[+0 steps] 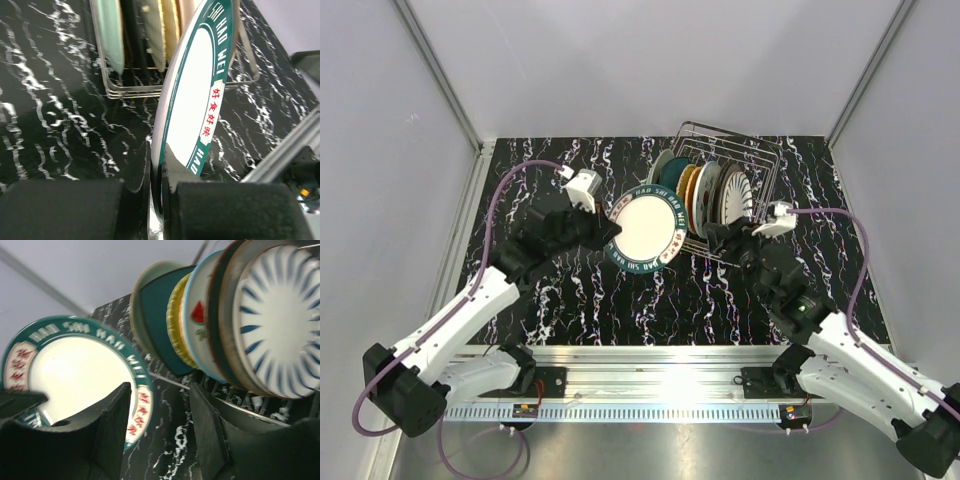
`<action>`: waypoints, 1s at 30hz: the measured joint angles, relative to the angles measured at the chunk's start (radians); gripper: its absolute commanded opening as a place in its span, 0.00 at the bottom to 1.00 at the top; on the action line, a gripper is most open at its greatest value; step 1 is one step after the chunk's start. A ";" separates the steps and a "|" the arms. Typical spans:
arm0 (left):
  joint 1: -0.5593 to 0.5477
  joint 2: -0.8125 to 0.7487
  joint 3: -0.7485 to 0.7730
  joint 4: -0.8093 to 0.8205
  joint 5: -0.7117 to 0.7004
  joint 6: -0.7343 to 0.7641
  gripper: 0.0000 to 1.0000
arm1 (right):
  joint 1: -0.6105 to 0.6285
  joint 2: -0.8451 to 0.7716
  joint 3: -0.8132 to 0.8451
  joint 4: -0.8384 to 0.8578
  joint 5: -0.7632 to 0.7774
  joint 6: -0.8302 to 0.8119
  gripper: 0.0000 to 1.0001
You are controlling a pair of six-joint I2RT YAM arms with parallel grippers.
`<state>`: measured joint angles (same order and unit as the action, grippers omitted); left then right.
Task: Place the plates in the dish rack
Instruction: Pass the plate from the right arm to the left, then insert the plate into the dish rack
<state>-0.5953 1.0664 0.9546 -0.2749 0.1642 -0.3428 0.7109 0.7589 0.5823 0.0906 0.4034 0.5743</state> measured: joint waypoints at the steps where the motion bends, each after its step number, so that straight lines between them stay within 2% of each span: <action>1: 0.000 -0.010 0.000 -0.008 -0.015 0.008 0.00 | 0.000 -0.013 0.017 -0.032 0.028 -0.002 0.58; 4: -0.011 -0.050 0.000 -0.026 -0.077 0.041 0.00 | 0.002 -0.056 0.085 -0.155 0.154 -0.006 0.57; 6: -0.028 -0.068 0.000 -0.029 -0.129 0.064 0.00 | 0.002 -0.086 0.118 -0.216 0.247 -0.006 0.53; 11: -0.103 -0.054 0.031 -0.069 -0.238 0.103 0.00 | 0.002 -0.154 0.133 -0.328 0.441 -0.029 0.51; 15: -0.203 0.007 0.108 -0.107 -0.348 0.144 0.00 | 0.002 -0.162 0.115 -0.351 0.530 -0.075 0.39; 16: -0.238 0.033 0.141 -0.122 -0.378 0.157 0.00 | 0.002 -0.167 0.103 -0.353 0.547 -0.084 0.34; 20: -0.344 0.171 0.330 -0.167 -0.454 0.181 0.00 | 0.000 -0.205 0.061 -0.378 0.601 -0.117 0.24; 24: -0.391 0.314 0.536 -0.197 -0.503 0.175 0.00 | 0.000 -0.273 0.034 -0.397 0.654 -0.115 0.12; 25: -0.399 0.348 0.581 -0.198 -0.515 0.169 0.00 | 0.000 -0.290 0.027 -0.397 0.660 -0.113 0.07; 30: -0.431 0.560 0.831 -0.234 -0.564 0.139 0.00 | 0.000 -0.359 -0.011 -0.404 0.680 -0.104 0.05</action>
<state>-1.0267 1.6268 1.7855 -0.5091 -0.4000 -0.2039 0.7105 0.4004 0.5716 -0.3130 1.0836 0.4706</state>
